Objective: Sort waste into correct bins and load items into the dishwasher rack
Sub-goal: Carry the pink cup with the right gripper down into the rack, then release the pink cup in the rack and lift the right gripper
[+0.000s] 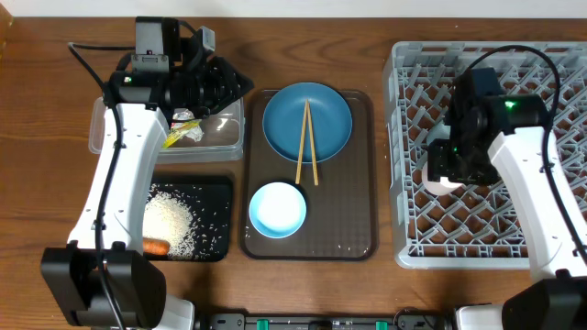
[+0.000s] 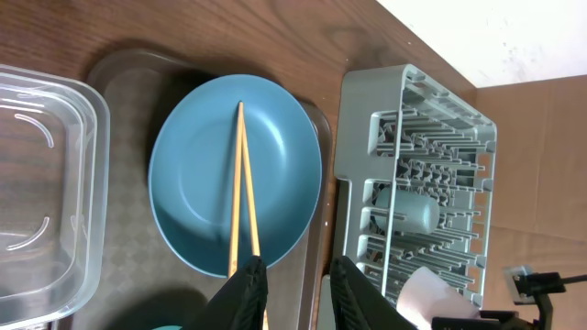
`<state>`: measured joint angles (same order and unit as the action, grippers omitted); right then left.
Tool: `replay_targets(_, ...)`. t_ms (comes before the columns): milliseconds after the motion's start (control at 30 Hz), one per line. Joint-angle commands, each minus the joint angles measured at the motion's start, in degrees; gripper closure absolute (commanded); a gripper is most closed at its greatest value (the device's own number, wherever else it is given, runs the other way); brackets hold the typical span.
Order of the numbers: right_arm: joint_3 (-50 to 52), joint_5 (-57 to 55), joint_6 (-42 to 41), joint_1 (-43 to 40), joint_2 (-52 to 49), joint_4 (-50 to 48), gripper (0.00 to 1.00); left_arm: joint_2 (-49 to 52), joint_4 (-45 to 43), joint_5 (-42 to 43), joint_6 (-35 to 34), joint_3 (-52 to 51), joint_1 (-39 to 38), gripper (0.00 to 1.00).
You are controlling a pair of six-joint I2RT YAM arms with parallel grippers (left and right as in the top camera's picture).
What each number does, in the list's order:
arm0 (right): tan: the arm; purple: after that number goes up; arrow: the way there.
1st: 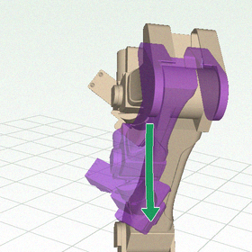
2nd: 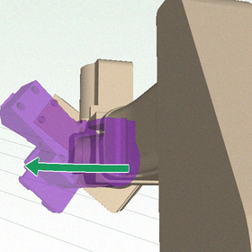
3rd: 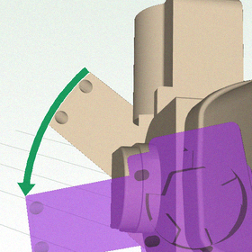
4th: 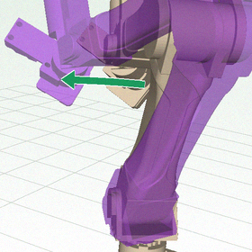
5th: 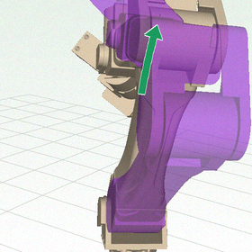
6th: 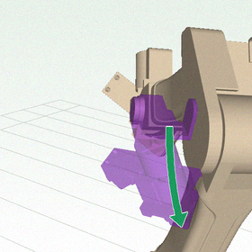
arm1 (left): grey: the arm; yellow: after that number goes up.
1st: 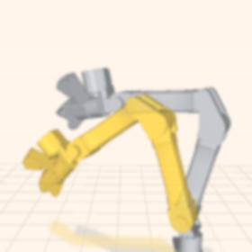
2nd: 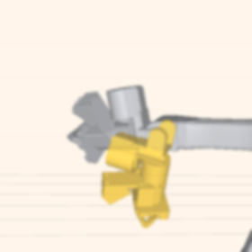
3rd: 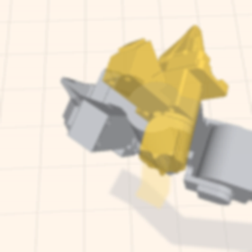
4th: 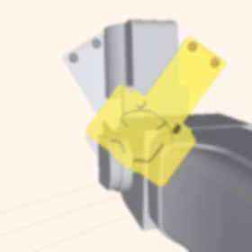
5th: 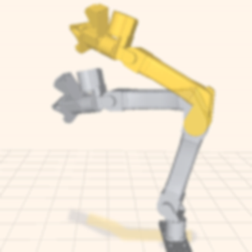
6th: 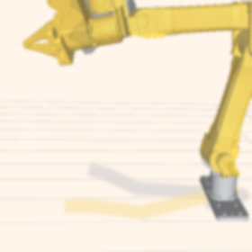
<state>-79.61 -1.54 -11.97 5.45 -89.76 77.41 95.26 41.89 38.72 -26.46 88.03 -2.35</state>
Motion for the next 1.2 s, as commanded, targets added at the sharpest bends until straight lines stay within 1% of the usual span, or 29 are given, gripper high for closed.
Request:
replay_targets(0, 0.9, -0.6, 0.5, -0.2, 0.1, -1.1, 0.98, 0.2, 0.1, -0.4, 1.4, 0.8, 0.1, 0.74)
replay_targets(467, 2.1, -0.6, 0.5, -0.2, 0.0, -4.0, 0.98, 0.2, 0.2, -0.4, 1.4, 0.8, 0.1, 0.72)
replay_targets(667, 4.1, 2.2, 0.5, -0.2, 0.0, -4.8, 0.97, 0.2, 1.0, -0.4, 1.4, 0.8, 0.1, 0.73)
replay_targets(800, 4.4, 2.2, 0.5, -0.2, 0.0, -4.8, 0.94, 0.2, 1.0, -0.4, 1.4, 0.8, 0.1, 0.72)
replay_targets(867, 4.4, 2.2, 0.5, -0.2, 0.0, -4.8, 0.91, 0.2, 1.0, -0.4, 1.4, 0.8, 0.1, 0.67)
replay_targets(967, 4.4, 2.2, 0.5, -0.2, 0.0, -4.8, 0.83, 0.2, 1.1, -0.4, 1.4, 0.8, 0.1, 0.65)
replay_targets(1000, 4.4, 2.2, 0.5, -0.2, 0.0, -4.7, 0.79, 0.2, 1.2, -0.4, 1.4, 0.8, 0.1, 0.64)
replay_targets(1100, 4.4, 2.2, 0.5, -0.2, 0.0, -4.5, 0.56, 0.2, 1.4, -0.4, 1.4, 0.8, 0.1, 0.63)
replay_targets(1167, 4.4, 2.2, 0.5, -0.2, 0.0, -4.4, 0.46, 0.2, 1.4, -0.4, 1.4, 0.8, 0.1, 0.63)
